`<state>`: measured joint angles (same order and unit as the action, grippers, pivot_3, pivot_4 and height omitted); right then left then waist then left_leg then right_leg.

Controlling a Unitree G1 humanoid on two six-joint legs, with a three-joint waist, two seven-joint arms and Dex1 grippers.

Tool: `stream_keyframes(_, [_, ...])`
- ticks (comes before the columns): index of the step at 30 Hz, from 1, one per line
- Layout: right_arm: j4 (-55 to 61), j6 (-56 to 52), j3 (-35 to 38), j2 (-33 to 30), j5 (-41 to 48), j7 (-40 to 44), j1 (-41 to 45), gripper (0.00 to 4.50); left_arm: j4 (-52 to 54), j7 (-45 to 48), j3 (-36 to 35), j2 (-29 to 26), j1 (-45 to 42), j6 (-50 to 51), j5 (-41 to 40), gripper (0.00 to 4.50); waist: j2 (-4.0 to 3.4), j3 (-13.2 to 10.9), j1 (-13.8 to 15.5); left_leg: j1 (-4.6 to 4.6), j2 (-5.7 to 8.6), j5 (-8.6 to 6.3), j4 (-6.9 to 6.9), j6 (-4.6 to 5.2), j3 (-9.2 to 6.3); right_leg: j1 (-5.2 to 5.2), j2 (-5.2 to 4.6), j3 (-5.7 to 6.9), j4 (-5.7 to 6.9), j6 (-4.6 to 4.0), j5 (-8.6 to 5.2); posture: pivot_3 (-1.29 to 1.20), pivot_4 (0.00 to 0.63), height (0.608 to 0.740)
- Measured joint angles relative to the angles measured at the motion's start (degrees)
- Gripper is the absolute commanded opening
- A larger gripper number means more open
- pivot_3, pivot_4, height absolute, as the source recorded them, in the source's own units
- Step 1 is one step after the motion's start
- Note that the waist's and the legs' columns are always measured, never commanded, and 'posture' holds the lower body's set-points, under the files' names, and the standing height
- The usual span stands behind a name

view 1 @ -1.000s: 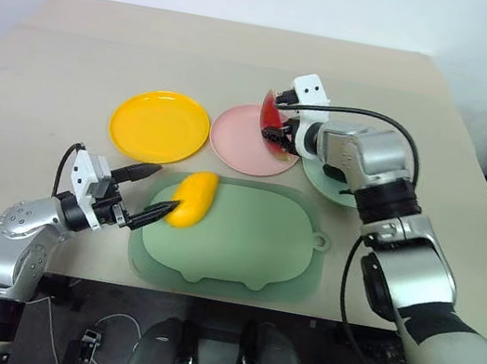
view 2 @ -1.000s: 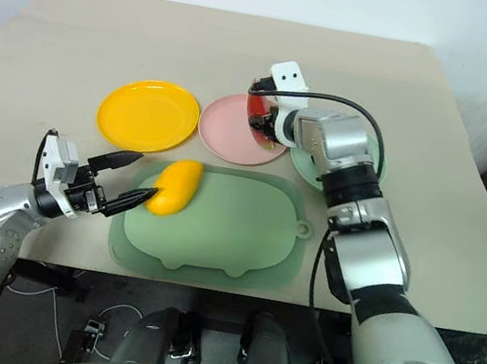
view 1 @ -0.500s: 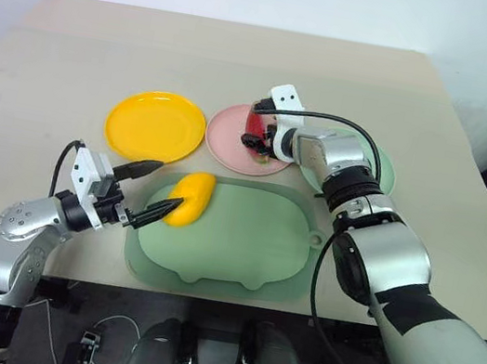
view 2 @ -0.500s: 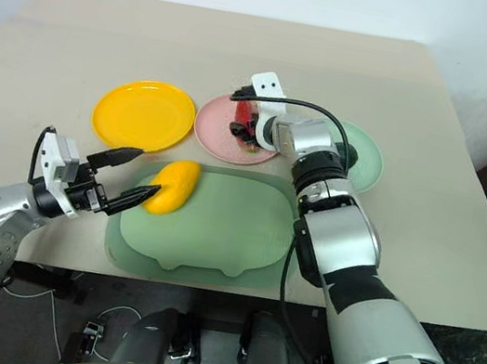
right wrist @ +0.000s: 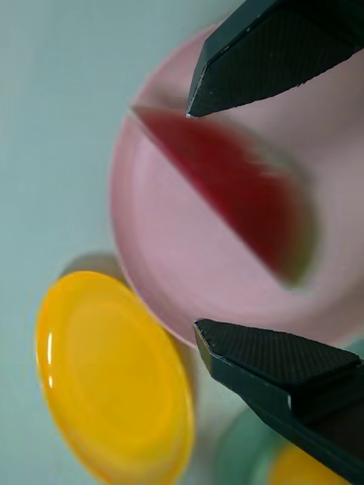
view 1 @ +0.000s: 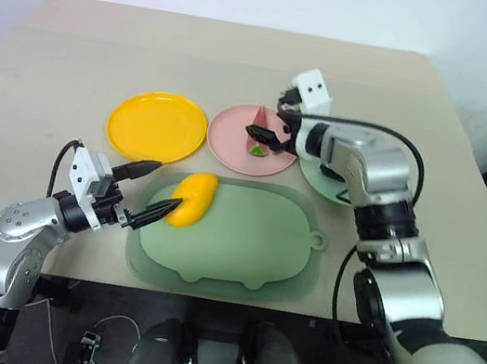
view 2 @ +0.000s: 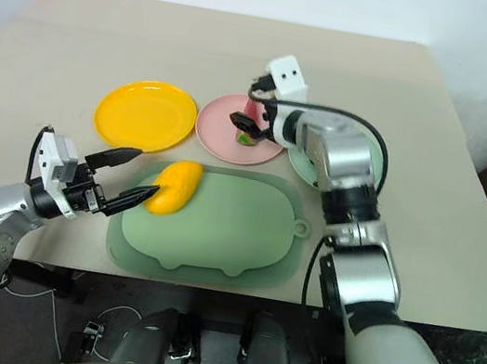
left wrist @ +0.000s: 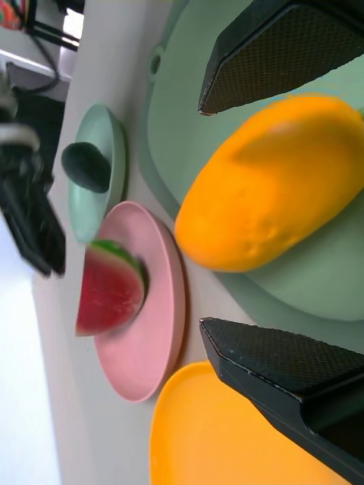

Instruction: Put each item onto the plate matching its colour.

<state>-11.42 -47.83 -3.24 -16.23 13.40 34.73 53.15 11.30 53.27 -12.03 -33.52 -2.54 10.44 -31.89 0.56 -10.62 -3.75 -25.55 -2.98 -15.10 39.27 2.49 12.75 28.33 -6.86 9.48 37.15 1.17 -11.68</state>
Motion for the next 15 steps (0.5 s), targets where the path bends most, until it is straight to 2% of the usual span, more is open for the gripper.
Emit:
stream_keyframes(6, [20.5,2.31,5.32,-0.98,5.5,-0.48,-13.02,4.49,0.26,-0.6,0.3,0.61,-0.39,0.19,-0.01,4.5,0.02,0.01,0.11,0.08,-0.01,0.0,-0.02,0.0,-0.01,-0.08,0.04,0.0,-0.02,-0.01,-0.01,0.0,0.15,0.696])
stream_keyframes(11, [29.8,2.41,9.49,-0.75,12.61,0.74,-25.34,4.49,-0.09,0.0,0.39,0.45,-0.48,0.58,-0.14,4.5,0.02,0.01,1.06,0.09,0.0,-0.01,-0.01,0.0,0.0,-0.08,0.03,0.0,-0.05,-0.02,-0.01,0.0,0.15,0.696])
stream_keyframes(15, [36.95,3.67,11.02,-2.78,17.05,2.55,-31.5,4.49,-3.81,2.5,-0.32,-0.31,-1.25,0.25,-0.62,4.5,0.02,0.01,1.37,0.12,0.0,0.0,0.0,-0.01,-0.01,-0.12,0.02,-0.01,-0.08,-0.05,-0.03,0.0,0.15,0.696])
